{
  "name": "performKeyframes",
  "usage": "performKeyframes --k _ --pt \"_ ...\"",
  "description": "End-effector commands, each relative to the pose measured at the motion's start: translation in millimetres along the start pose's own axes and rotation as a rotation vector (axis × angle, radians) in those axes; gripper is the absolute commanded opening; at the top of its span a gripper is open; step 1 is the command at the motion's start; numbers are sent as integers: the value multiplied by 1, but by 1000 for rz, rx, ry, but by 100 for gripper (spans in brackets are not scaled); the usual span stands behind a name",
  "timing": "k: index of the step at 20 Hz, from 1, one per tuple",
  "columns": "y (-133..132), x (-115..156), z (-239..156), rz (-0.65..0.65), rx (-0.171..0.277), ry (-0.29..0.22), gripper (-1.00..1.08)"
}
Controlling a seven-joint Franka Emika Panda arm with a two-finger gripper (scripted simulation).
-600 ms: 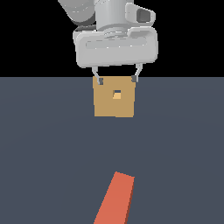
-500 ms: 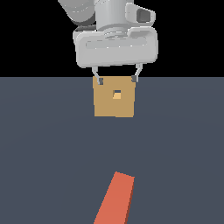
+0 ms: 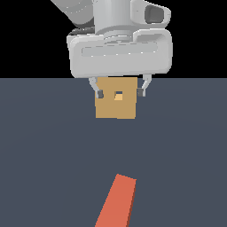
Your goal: Insert the peg into the horizontal hole in a box.
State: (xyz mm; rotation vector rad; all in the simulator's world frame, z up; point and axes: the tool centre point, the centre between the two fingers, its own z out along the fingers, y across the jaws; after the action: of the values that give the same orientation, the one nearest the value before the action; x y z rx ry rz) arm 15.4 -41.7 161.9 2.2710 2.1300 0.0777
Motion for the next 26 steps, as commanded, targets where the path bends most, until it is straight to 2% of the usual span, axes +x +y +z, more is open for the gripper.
performKeyframes --k 1,8,13,18,26 --pt "-1 -36 13 43 8 -5 100" --pt "-15 -158 57 187 32 -18 100" --pt "-27 -216 78 257 44 -24 100" --pt "-34 -244 88 292 50 -26 100" --pt "-35 -247 94 296 51 -26 100"
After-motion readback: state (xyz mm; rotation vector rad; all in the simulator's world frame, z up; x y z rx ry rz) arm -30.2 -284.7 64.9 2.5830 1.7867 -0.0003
